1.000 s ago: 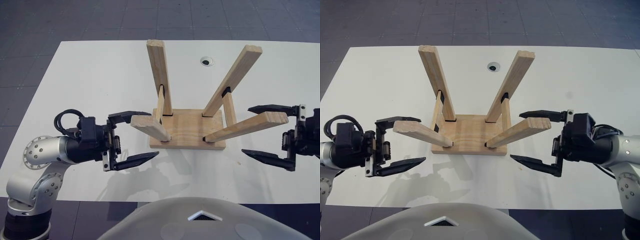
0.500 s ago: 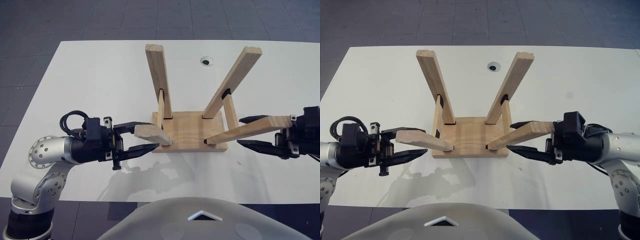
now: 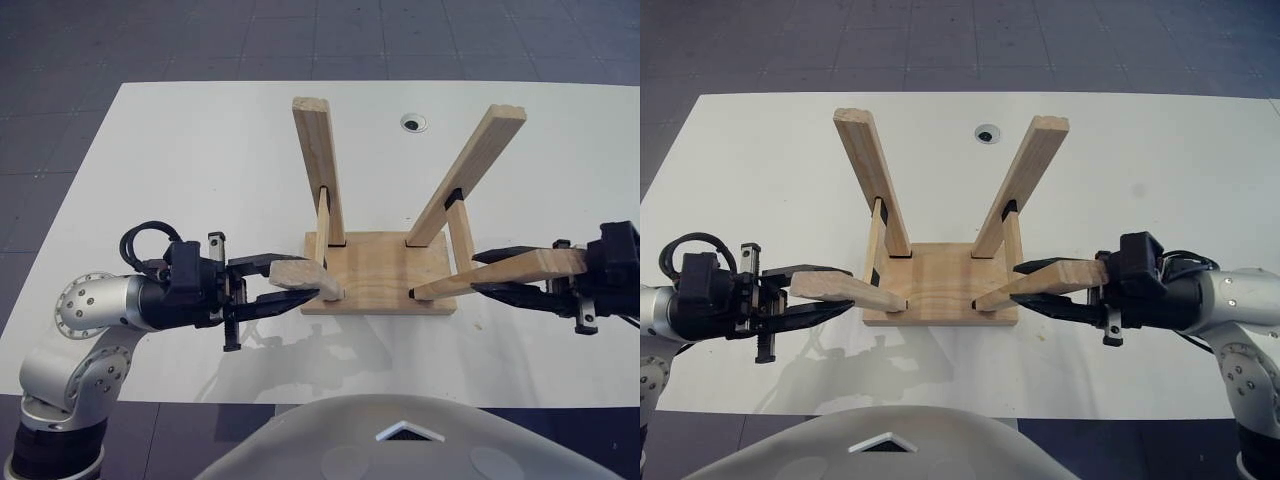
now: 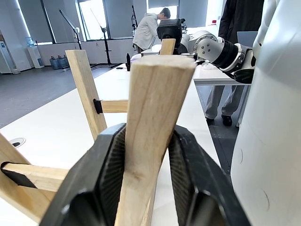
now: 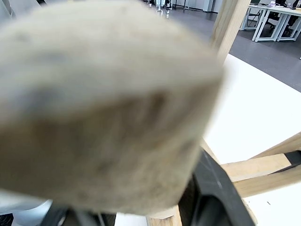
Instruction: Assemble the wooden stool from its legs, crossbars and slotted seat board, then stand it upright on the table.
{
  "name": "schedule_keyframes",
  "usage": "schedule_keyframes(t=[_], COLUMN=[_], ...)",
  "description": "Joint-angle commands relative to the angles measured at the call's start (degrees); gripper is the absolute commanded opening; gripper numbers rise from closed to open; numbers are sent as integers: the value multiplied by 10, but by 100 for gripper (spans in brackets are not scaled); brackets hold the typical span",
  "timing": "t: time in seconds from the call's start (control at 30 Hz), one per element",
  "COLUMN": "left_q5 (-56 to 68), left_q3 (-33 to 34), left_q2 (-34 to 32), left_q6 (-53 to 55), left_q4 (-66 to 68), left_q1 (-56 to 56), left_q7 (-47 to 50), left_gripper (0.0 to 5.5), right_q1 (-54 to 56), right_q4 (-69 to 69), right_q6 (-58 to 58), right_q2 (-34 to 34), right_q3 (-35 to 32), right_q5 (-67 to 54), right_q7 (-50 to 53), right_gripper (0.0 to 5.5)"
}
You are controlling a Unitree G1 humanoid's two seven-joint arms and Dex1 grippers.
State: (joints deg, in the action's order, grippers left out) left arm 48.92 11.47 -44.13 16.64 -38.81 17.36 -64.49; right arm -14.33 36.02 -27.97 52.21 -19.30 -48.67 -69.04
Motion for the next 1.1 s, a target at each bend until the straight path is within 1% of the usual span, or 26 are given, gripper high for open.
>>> schedule_keyframes(t=[0.03, 0.1, 0.13, 0.23, 0.3, 0.47, 0.6, 0.73, 0.77, 0.83, 0.93, 1.1], left_q5=[-11, -28, -60, -100, -120, -121, -119, -97, -84, -68, -27, 24], left_q3=[0, 3, -3, -3, -6, -9, -11, -17, -18, -22, -24, -24], left_q2=[-12, -14, -18, -17, -15, -9, -3, -10, -12, -20, -49, -84], left_q6=[3, -1, -9, -23, -36, -42, -40, -34, -27, -13, 43, 93], left_q4=[-9, -10, -10, -16, -15, -10, 8, 12, 12, 14, 20, 17], left_q1=[10, 16, 22, 42, 47, 42, 33, 32, 33, 31, 26, 27], left_q7=[-10, -2, 8, 21, 31, 52, 64, 42, 37, 29, 26, 11], left_gripper=[128, 128, 128, 128, 128, 128, 128, 128, 128, 128, 128, 128], right_q1=[-29, -31, -30, -29, -25, -19, -28, -28, -25, -14, -11, -11], right_q4=[28, 45, 52, 67, 69, 64, 61, 62, 60, 47, 37, 35], right_q6=[21, 47, 52, 72, 72, 57, 52, 27, 16, -7, -30, -76], right_q2=[3, -9, -13, -22, -24, -18, -6, 3, 1, 12, 30, 56], right_q3=[10, 14, 16, 33, 39, 48, 51, 52, 51, 54, 49, 62], right_q5=[26, 52, 60, 124, 132, 155, 168, 112, 88, 82, 48, 19], right_q7=[-15, 4, 19, 74, 93, 131, 131, 106, 105, 115, 94, 101], right_gripper=[136, 136, 136, 136, 136, 136, 136, 136, 136, 136, 136, 136])
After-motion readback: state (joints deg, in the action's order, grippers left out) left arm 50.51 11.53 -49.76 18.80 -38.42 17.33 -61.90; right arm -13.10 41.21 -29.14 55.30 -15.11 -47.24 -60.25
